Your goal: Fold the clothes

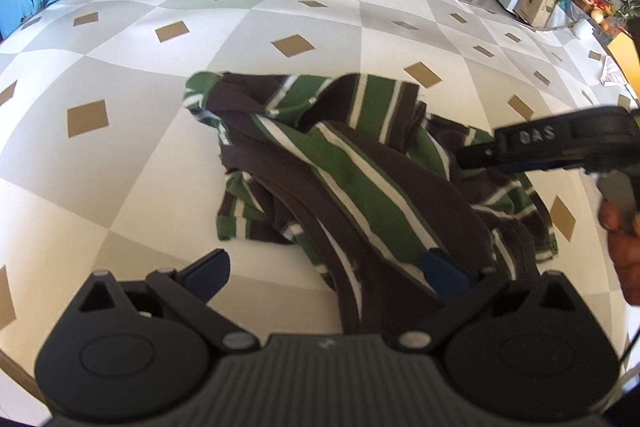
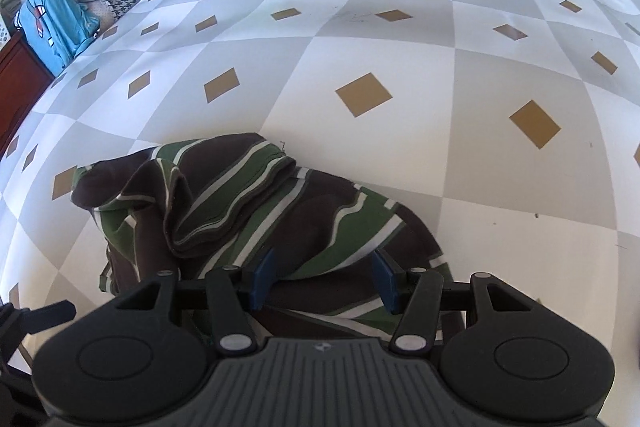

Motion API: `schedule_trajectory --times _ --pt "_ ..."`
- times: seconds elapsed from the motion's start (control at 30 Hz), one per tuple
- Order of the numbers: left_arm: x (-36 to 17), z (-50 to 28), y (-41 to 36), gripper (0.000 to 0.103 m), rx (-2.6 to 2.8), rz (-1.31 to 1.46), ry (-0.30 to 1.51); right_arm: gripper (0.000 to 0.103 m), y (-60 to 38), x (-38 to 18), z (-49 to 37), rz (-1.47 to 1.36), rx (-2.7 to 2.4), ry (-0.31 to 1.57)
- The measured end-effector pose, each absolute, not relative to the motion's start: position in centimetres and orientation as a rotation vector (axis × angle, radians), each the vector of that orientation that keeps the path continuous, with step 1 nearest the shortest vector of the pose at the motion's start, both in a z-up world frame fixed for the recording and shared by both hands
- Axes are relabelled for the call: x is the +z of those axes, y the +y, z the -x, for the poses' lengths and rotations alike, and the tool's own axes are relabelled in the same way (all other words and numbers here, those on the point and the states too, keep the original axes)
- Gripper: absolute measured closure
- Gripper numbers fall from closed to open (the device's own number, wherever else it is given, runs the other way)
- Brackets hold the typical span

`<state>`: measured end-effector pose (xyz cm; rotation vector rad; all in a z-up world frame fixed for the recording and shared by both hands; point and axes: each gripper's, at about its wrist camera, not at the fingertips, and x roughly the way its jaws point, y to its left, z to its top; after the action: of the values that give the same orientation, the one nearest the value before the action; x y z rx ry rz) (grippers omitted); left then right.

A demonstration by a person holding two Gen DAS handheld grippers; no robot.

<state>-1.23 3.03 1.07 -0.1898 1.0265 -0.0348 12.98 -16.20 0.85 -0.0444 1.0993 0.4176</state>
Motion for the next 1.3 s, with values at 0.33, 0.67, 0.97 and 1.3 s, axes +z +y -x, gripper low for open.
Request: schedule_trajectory --times 0.33,0.67,0.97,1.3 --pt "-1.8 1.6 1.5 0.0 -0.101 0.18 1.111 0.048 -14.5 -1.1 -13.8 0.11 0.407 1.11" --pt "-2.3 1.7 1.7 0.0 -0.053 0.149 1.105 0.046 -15.2 -1.7 -14.6 0.176 0.287 1.081" --pt "-2.3 2.1 1.7 0.0 -0.037 0.124 1.107 0.046 -16.9 -1.1 -15.3 0.221 0.145 1.035" --pt "-0.8 2.4 2.2 0.0 -0.029 0.165 1.046 0.046 -15.6 3.3 -14.4 -0.004 0.437 0.931"
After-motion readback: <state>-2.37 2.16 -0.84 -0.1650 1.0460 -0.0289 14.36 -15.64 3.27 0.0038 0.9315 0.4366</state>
